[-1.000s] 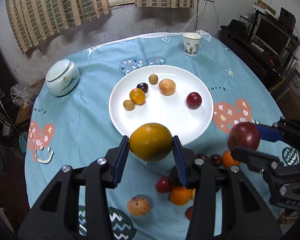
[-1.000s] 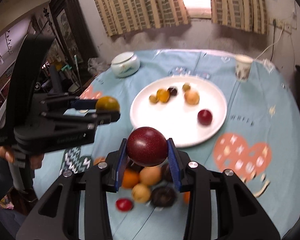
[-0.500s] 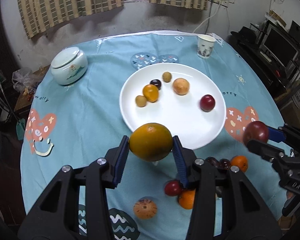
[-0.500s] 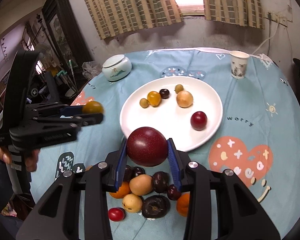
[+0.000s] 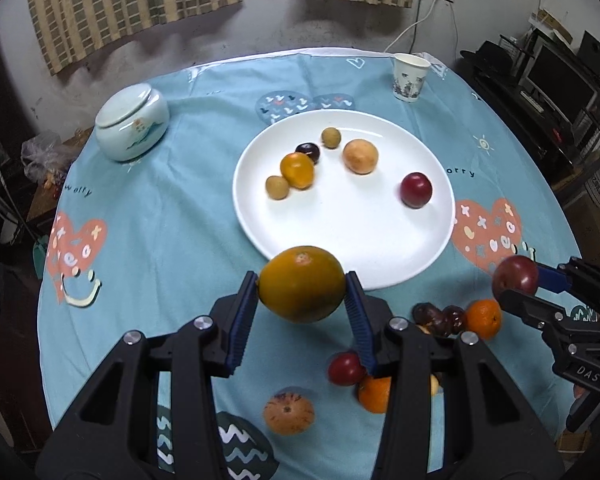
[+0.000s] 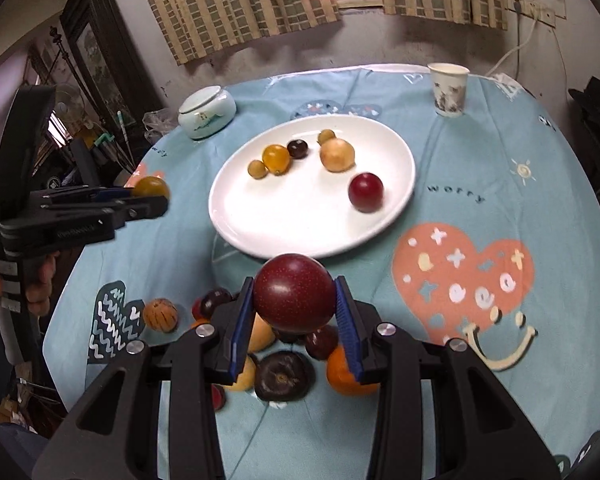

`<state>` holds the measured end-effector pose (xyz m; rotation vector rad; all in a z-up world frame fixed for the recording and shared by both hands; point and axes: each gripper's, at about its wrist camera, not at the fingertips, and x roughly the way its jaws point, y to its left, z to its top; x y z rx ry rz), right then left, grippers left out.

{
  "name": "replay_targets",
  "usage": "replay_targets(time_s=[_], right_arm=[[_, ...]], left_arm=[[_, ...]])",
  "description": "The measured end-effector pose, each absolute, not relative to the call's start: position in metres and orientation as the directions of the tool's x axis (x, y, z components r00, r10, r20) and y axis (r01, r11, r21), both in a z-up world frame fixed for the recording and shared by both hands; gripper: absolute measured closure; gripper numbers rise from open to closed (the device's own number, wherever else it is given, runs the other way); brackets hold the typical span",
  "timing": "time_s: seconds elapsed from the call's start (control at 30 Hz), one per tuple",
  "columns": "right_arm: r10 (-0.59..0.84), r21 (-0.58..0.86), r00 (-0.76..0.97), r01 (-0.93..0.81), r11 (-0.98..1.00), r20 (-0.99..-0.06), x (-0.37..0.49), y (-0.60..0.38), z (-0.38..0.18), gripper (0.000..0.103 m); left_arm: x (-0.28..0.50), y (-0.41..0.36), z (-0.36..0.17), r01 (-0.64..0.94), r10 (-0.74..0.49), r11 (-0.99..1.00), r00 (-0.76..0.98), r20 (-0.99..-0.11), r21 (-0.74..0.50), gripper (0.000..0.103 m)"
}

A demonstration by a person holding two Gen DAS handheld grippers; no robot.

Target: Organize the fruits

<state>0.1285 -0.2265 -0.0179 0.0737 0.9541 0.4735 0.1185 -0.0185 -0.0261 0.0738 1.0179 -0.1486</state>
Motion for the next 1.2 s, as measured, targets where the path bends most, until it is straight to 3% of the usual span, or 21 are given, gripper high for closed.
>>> replay_targets(time_s=[0.6,1.0,1.1,1.2], right_arm=[[0.418,0.228,0.491,-0.401,0.887,-0.764,0.199,-0.197,-0.018,0.064],[0.308,0.138,0.432,-0.381,0.914,-0.848,0.242,-0.180,-0.056,0.063],[0.264,0.082,0.434,-0.394,0.915,-0.862,0.246,-0.174,-0.062,0.062],[0.243,0.062,0.439,-0.388,0.920,-0.865,0.249,-0.176,-0.063,0.062]], left_arm=[[0.159,-0.041,-0.032,0.190,-0.071,0.981,0.526,-0.847,0.036,0.058],[0.201,-0.040,-0.076,0.160,-0.057,0.987,0.448,-0.892,0.017,0.058],[0.205,-0.039,-0.076,0.152,-0.033,0.987,0.468,-0.883,0.043,0.042],[0.209,-0.035,-0.073,0.149,-0.044,0.988,0.467,-0.883,0.030,0.041]])
